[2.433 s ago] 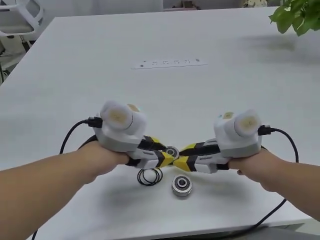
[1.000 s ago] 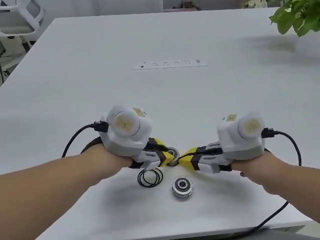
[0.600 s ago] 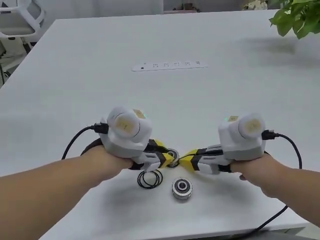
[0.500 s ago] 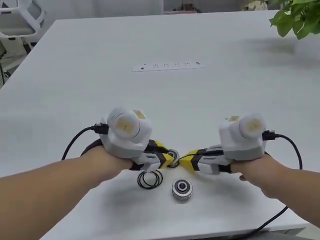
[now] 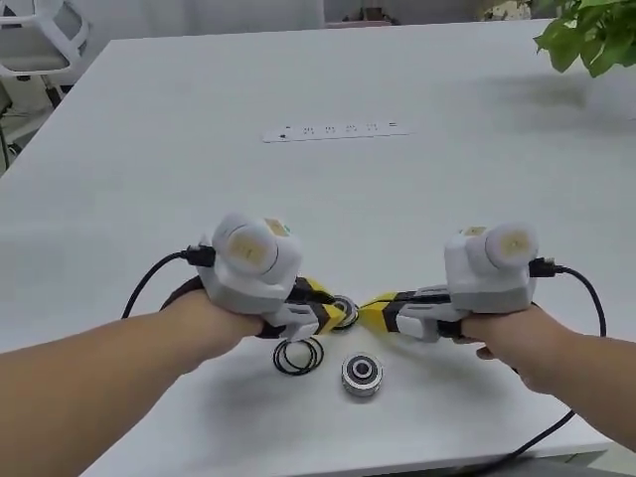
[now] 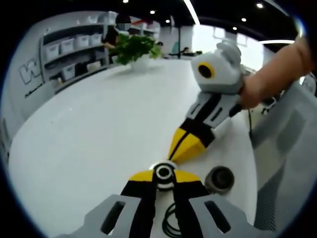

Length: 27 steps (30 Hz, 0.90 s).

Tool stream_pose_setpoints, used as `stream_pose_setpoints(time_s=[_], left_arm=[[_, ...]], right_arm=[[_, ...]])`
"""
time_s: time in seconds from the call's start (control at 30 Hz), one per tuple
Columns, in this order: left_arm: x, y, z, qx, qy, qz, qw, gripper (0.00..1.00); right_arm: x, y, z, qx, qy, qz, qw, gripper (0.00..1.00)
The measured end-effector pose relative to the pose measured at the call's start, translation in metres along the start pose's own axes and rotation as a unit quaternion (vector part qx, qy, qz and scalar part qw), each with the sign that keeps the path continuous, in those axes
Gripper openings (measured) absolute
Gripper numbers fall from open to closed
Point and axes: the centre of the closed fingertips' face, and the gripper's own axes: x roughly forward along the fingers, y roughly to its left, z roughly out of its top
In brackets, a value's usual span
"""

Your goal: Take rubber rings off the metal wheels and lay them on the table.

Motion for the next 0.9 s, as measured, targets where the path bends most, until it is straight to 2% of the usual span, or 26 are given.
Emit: stream_pose_setpoints(time_s=[0.3, 0.9], left_arm=[[-0.0005, -0.0004, -0.0003, -0.004, -0.002, 0.001, 1.0000, 0.14], [0.0001, 0.0003, -0.0006, -0.006, 0.001, 0.004, 1.0000, 0.13]], right_arm=[[-0.0007, 0.0014, 0.0044, 0.018, -0.014, 0.002, 0.9997, 0.00], [-0.0017, 0.0051, 0.0055, 0.020, -0.015, 0.000, 0.9997, 0.00]])
